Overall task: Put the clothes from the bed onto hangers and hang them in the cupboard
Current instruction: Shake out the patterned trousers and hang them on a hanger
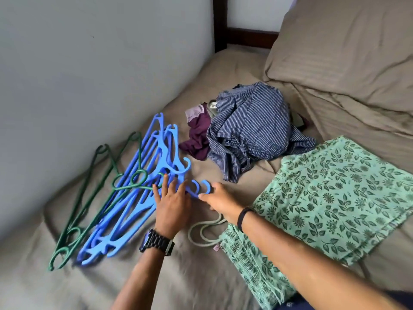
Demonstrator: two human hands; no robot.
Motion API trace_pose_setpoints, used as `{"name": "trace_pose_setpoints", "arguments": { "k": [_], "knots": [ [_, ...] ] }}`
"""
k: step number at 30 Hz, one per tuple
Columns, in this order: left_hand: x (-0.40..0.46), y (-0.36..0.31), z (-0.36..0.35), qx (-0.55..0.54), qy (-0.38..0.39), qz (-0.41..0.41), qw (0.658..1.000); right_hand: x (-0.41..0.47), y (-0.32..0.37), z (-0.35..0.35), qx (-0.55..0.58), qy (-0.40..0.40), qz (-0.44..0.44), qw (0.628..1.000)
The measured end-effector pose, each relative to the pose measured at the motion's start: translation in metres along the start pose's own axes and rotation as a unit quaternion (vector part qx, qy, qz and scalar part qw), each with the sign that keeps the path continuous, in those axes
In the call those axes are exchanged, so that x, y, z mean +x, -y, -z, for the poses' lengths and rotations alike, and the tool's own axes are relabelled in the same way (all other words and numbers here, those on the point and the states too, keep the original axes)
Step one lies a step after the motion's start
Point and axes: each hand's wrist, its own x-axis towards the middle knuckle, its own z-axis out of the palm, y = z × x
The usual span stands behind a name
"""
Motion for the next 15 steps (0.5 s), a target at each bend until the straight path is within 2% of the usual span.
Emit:
{"name": "trace_pose_setpoints", "arguments": {
  "k": [2,6,9,12,13,15],
  "knots": [
    [-0.001,0.0,0.005,-0.029,-0.008,0.01,0.999,0.007,0.003,-0.005,0.035,-0.006,-0.032,0.999],
    [-0.002,0.008,0.015,-0.137,-0.012,0.048,0.989,-0.003,0.02,0.004,0.226,0.038,-0.075,0.971],
    [-0.001,0.01,0.023,-0.132,-0.059,-0.007,0.989,-0.009,0.032,0.024,0.262,0.015,-0.021,0.965],
    [0.004,-0.001,0.032,-0.223,0.007,0.045,0.974,-0.015,0.047,0.044,0.286,-0.031,0.033,0.957],
    [0.007,-0.006,0.033,-0.246,0.009,0.042,0.968,-0.016,0.049,0.05,0.288,-0.043,0.045,0.955],
    [0.011,-0.019,0.037,-0.27,-0.035,0.019,0.962,-0.021,0.055,0.063,0.291,-0.075,0.072,0.951]
  ]
}}
